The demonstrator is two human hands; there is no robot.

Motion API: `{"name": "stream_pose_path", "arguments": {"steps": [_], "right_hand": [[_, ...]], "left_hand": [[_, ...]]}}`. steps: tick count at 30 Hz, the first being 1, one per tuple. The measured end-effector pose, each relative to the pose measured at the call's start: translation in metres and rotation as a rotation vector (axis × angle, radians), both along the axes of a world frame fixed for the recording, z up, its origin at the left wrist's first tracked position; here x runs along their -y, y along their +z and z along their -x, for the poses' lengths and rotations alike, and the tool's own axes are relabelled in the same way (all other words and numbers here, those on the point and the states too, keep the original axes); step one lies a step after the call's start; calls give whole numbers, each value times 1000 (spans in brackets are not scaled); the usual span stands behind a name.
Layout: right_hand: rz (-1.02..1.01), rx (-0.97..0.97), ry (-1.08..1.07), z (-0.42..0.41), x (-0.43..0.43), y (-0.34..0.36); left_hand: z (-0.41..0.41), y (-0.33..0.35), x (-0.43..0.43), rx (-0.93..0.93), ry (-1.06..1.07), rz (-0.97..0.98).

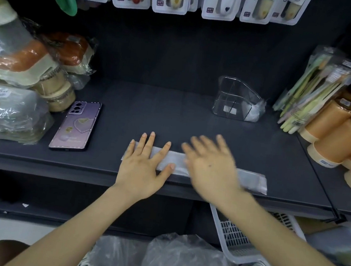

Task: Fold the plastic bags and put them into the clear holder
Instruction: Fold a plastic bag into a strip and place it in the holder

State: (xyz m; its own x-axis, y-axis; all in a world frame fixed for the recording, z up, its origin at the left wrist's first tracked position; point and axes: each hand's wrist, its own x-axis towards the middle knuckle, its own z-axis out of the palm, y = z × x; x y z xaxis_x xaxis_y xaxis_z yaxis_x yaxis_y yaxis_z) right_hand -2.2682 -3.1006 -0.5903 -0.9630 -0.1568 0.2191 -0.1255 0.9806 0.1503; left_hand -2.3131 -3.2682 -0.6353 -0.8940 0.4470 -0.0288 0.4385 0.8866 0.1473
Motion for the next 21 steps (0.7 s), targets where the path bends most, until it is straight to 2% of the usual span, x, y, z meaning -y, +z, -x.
{"name": "stream_pose_path", "arguments": {"steps": [2,4,7,11,14,16,18,21], "right_hand": [[97,281,28,-4,15,-14],[184,385,-28,-11,10,-23],[206,297,-108,-32,-25,-36],[116,305,-248,-55,-63,-26],[162,218,-240,-43,-36,-17],[206,168,-151,-31,-9,-21],[173,237,-73,-27,7,-27],[199,347,-81,-34,-6,-25]], "left_hand": [[0,-1,0,-2,-1,1],[1,-1,1,-1,-2,3],[1,-1,2,5,1,14],[2,-1,1,4,-7,26],[2,-1,1,7,-8,33],[2,0,2,15,-8,17],[2,1,2,17,-16,19],[2,2,1,21,-13,43]]}}
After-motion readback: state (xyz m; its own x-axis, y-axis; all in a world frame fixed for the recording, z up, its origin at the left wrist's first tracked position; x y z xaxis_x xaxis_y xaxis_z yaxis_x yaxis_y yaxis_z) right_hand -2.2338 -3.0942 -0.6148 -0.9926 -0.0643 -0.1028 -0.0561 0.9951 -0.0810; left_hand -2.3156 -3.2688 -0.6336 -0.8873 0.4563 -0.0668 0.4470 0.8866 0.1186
